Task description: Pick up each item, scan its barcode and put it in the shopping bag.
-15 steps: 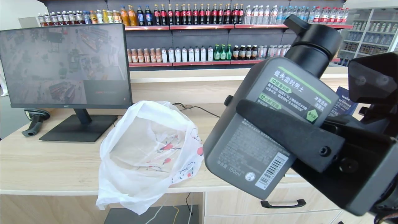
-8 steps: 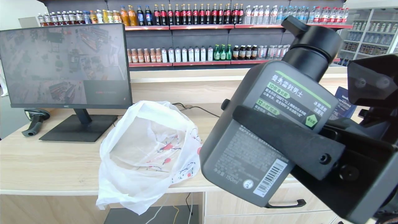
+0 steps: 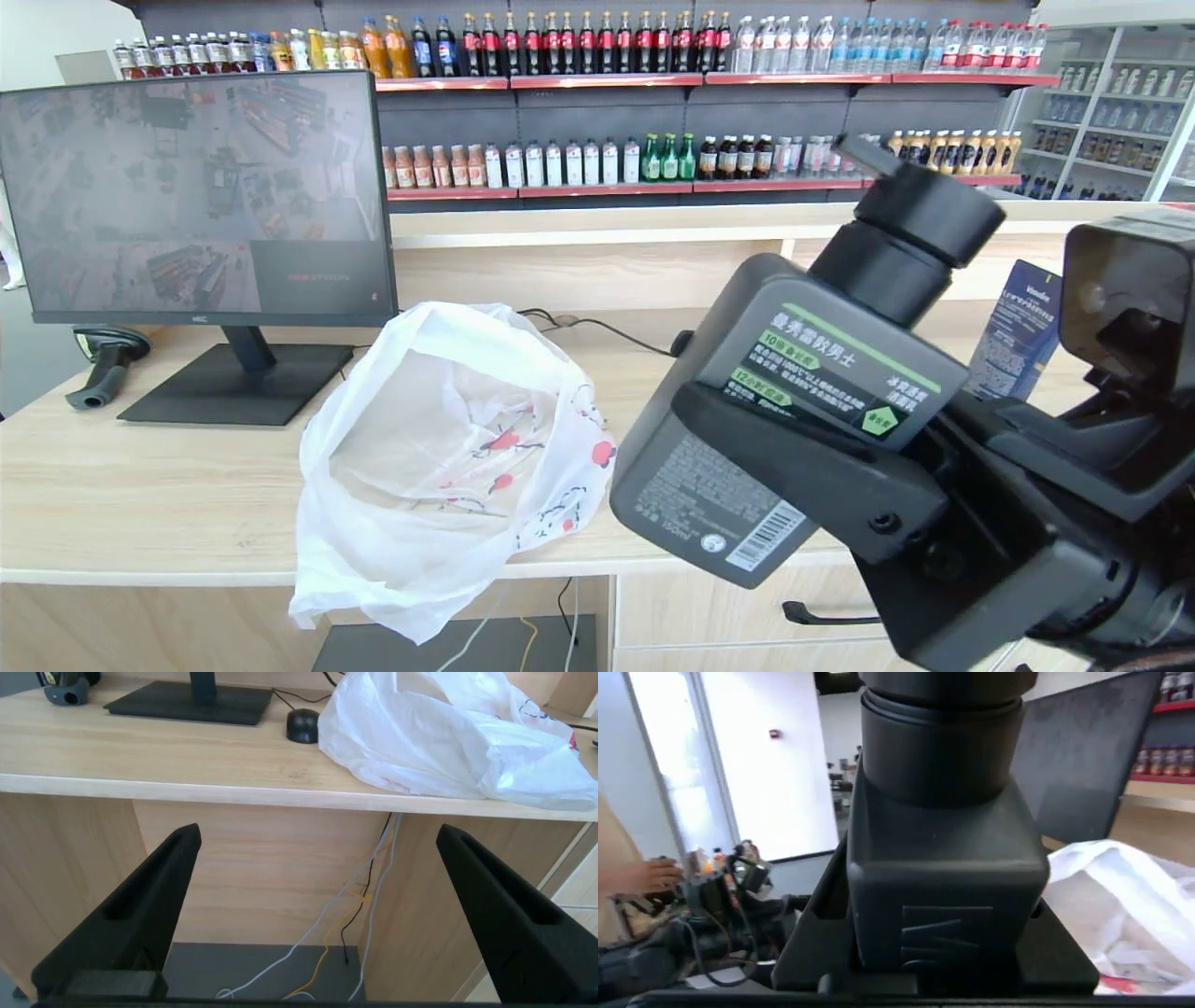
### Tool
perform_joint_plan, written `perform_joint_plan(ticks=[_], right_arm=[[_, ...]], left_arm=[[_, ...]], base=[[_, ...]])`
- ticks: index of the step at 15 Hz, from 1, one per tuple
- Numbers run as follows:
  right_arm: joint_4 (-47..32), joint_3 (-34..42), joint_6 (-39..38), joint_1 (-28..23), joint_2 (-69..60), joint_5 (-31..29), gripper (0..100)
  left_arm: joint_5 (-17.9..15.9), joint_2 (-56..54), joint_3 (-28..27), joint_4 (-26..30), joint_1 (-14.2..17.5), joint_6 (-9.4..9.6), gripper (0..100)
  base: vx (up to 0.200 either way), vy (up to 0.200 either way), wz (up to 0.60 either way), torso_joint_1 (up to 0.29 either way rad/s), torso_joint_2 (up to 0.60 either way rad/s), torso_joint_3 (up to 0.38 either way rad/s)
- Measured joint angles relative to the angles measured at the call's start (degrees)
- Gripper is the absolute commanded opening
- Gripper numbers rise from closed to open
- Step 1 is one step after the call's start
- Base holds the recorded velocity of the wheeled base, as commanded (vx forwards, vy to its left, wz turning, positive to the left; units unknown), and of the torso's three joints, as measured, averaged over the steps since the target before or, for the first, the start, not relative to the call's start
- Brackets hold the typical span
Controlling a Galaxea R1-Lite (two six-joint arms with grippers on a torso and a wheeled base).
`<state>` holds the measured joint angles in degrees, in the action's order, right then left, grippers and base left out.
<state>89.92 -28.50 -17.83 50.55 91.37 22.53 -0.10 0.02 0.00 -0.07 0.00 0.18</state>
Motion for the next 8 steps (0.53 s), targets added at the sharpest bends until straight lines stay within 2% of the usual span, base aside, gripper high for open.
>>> perform_joint_plan(ticks=[5, 8], right_arm=[[-0.01, 2.65, 15.3, -4.56, 0.35, -8.0, 0], [-0.01, 4.33, 25.47, -5.94, 0.85, -16.62, 0]], left_arm=[[0.0, 0.0, 0.0, 0.0, 0.0, 0.0, 100], [0.02, 0.0, 0.0, 0.0, 0.0, 0.0, 100]], base=[[0.0, 0.0, 0.0, 0.0, 0.0, 0.0], [0.0, 0.0, 0.0, 0.0, 0.0, 0.0]])
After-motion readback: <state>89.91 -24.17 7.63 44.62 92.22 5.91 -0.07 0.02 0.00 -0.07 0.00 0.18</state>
